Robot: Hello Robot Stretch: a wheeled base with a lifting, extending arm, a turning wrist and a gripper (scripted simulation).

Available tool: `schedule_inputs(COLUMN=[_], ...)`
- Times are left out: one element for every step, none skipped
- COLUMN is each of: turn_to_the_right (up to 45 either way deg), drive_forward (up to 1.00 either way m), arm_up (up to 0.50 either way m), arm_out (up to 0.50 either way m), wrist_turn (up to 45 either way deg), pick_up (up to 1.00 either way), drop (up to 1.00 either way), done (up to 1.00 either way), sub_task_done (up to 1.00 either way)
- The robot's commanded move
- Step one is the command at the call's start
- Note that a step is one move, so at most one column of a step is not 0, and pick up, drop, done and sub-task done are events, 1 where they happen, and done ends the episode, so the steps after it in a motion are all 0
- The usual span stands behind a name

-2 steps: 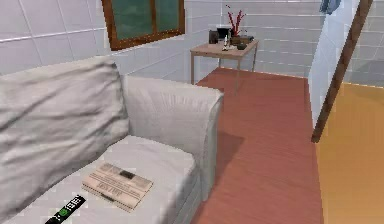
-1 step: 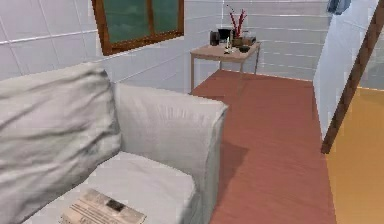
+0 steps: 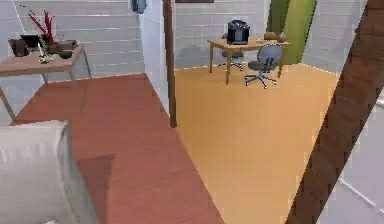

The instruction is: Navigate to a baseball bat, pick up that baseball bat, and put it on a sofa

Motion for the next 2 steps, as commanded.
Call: schedule_inputs(turn_to_the_right=[12.0, -45.0], drive_forward=[0.0, 0.0], arm_up=[0.0, 0.0], arm_out=[0.0, 0.0], wrist_turn=[0.0, 0.0], pick_up=[0.0, 0.0], drop=[0.0, 0.0], done=[0.0, 0.0], sub_task_done=[0.0, 0.0])
